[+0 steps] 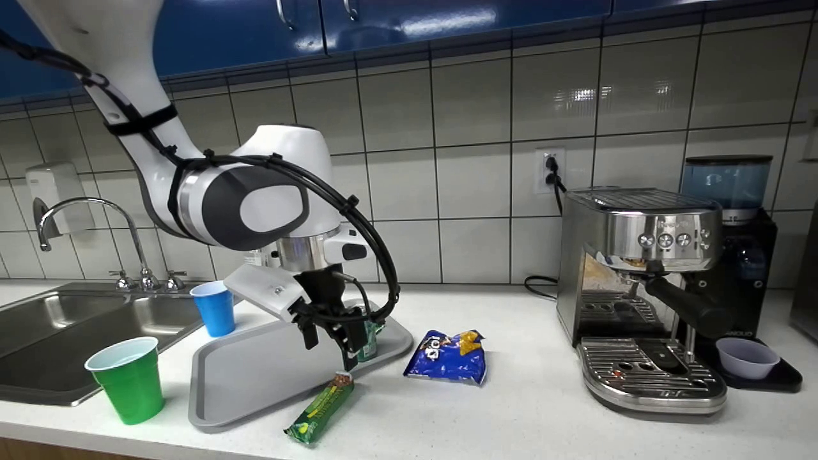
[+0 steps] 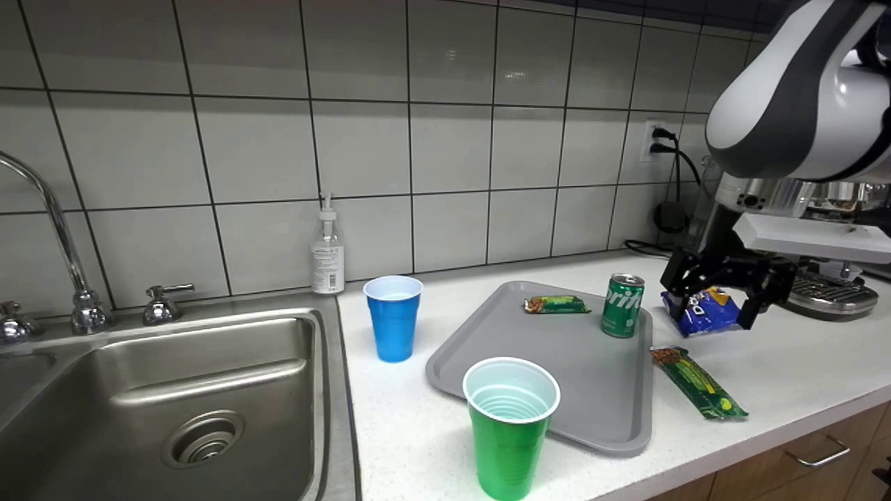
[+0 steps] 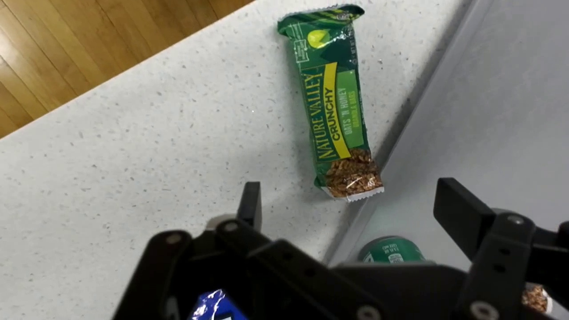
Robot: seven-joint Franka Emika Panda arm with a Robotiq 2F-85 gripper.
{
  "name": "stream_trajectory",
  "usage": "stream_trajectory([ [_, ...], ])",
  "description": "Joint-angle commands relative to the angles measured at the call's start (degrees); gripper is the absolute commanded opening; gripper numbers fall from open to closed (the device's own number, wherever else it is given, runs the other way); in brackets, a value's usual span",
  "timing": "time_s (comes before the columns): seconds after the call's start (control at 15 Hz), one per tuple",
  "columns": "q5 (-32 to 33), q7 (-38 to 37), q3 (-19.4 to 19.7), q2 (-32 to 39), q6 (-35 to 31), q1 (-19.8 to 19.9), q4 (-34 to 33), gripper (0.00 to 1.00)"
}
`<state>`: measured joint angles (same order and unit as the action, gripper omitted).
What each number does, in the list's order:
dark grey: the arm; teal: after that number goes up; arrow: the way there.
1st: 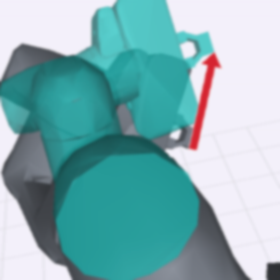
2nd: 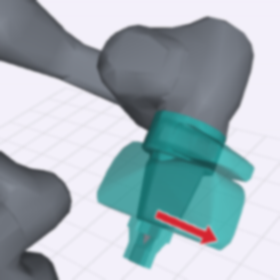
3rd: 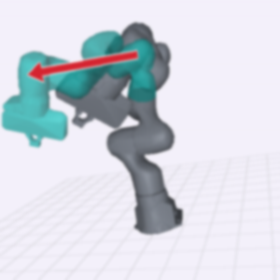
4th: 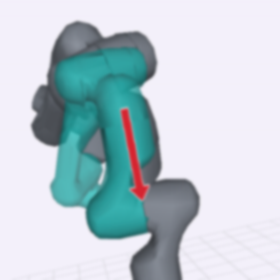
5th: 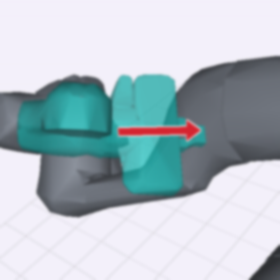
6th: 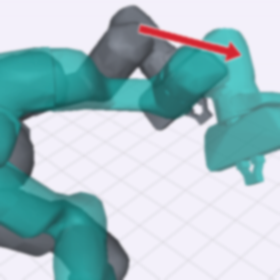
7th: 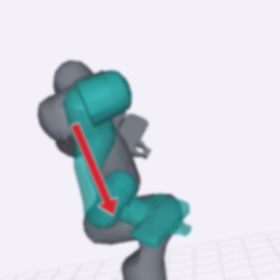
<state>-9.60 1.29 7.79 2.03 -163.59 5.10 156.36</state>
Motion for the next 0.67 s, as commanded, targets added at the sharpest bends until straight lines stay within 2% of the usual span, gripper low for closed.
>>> stream_trajectory([
  [0.0, 1.1, 3.2, -1.2, 1.8, -4.5, 0.5, 1.8, 1.0],
  [0.6, 1.0, 8.6, -1.4, 6.2, -9.4, -0.6, 2.7, 1.0],
])
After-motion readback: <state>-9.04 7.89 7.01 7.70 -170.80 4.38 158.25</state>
